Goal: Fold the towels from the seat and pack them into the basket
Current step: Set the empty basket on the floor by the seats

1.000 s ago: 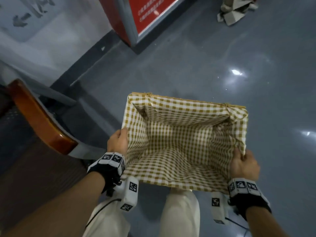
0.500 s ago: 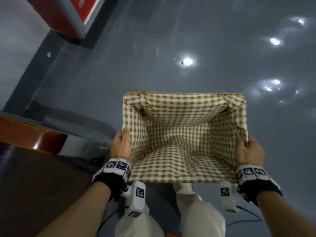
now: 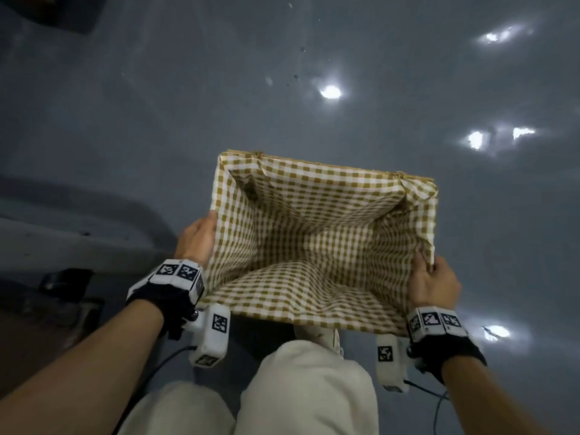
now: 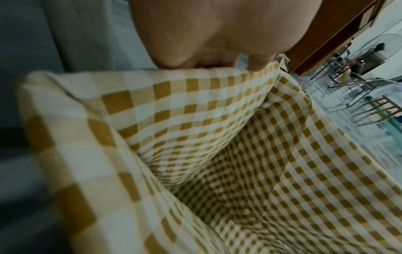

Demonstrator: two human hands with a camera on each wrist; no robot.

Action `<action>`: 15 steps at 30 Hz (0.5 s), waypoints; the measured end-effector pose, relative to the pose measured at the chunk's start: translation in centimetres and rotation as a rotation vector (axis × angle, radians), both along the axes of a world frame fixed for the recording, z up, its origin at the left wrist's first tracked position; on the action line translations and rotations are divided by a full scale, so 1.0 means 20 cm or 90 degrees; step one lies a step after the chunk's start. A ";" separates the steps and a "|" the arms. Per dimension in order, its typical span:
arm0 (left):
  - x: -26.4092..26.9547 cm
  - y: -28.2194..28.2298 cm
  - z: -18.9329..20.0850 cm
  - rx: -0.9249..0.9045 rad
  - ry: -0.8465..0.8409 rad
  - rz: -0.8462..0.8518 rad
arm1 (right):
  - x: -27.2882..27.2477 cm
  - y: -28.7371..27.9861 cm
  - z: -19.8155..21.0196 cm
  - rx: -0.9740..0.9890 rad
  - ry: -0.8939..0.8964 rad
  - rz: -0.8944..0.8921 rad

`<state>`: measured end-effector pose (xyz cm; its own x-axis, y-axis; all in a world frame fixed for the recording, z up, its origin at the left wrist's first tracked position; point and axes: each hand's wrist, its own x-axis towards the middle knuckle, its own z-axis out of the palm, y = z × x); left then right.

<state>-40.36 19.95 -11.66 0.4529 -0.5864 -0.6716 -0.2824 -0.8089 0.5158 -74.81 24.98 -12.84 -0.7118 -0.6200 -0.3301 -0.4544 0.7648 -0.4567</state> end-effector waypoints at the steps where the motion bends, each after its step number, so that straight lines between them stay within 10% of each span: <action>1: 0.01 0.01 -0.05 -0.007 0.003 -0.007 | 0.00 0.02 -0.05 -0.008 0.001 -0.001; 15: 0.06 0.20 -0.27 -0.130 -0.070 -0.089 | 0.04 0.22 -0.24 -0.014 0.041 0.037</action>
<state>-39.15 24.00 -17.13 0.4219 -0.7663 -0.4846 -0.4465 -0.6408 0.6246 -74.00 29.31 -17.71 -0.6941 -0.6672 -0.2704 -0.5265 0.7266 -0.4414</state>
